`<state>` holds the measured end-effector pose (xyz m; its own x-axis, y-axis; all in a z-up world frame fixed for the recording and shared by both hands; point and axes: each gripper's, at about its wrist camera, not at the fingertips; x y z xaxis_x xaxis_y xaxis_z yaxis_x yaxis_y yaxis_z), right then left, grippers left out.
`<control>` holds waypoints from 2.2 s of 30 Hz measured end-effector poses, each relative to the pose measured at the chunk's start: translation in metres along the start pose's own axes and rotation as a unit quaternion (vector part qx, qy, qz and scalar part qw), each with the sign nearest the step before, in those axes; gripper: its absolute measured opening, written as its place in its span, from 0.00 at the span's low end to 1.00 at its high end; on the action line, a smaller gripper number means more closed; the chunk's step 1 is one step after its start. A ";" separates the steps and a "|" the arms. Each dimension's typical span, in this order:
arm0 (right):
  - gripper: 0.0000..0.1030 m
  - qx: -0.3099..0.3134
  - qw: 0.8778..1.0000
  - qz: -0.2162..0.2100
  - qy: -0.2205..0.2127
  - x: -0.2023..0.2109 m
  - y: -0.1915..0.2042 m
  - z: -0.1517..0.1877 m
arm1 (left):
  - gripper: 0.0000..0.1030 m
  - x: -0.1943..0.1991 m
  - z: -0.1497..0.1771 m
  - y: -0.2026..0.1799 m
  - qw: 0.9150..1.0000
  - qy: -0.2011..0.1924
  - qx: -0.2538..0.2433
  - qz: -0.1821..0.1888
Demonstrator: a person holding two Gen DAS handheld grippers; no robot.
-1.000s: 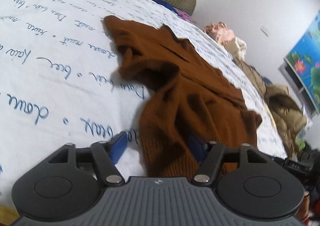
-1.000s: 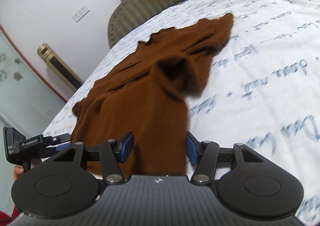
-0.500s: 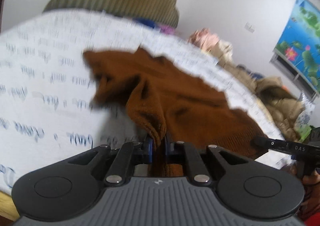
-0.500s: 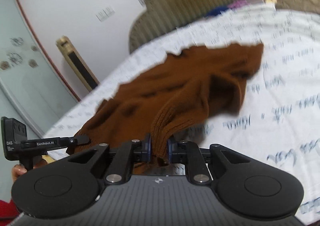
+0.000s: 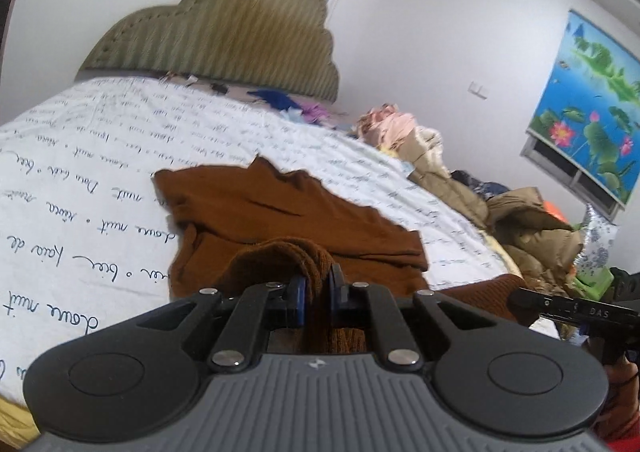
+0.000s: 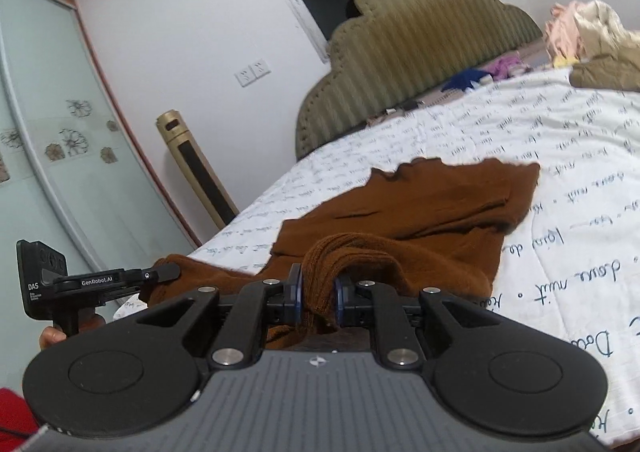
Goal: Fold small clothes
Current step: 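Lift the held hem with both grippers and fold it over toward the collar, then open both grippers to release the folded hem onto the sweater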
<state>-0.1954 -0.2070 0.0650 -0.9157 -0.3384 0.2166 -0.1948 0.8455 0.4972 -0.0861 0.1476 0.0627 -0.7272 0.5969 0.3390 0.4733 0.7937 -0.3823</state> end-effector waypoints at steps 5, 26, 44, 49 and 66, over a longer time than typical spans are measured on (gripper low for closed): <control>0.19 -0.027 0.999 0.015 -0.012 -0.024 -0.019 -0.009 | 0.10 -0.032 -0.020 0.003 1.000 0.003 0.004 -0.009; 0.19 -0.056 0.993 0.094 -0.037 -0.136 -0.082 -0.050 | 0.10 -0.183 -0.072 0.024 0.987 0.097 -0.002 -0.131; 0.19 -0.085 0.986 0.135 -0.041 -0.173 -0.115 -0.061 | 0.11 -0.247 -0.102 0.021 0.975 0.124 -0.056 -0.173; 0.19 -0.087 0.985 0.150 -0.027 -0.195 -0.123 -0.064 | 0.11 -0.281 -0.100 0.033 0.969 0.148 -0.057 -0.192; 0.58 -0.133 0.976 0.171 0.021 -0.247 -0.168 -0.074 | 0.68 -0.288 -0.106 0.090 0.971 0.118 0.082 -0.189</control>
<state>0.0895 -0.2964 -0.0097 -0.8948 -0.0776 0.4397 0.2221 0.7770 0.5890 0.2188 0.0597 0.0213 -0.6907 0.2924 0.6613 0.0946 0.9433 -0.3183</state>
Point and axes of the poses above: each gripper's, at about its wrist camera, not at the fingertips, and x roughly against the way its jaws point, y to its left, z to its underside, and after that the axes turned 6 degrees about -y, right-handed
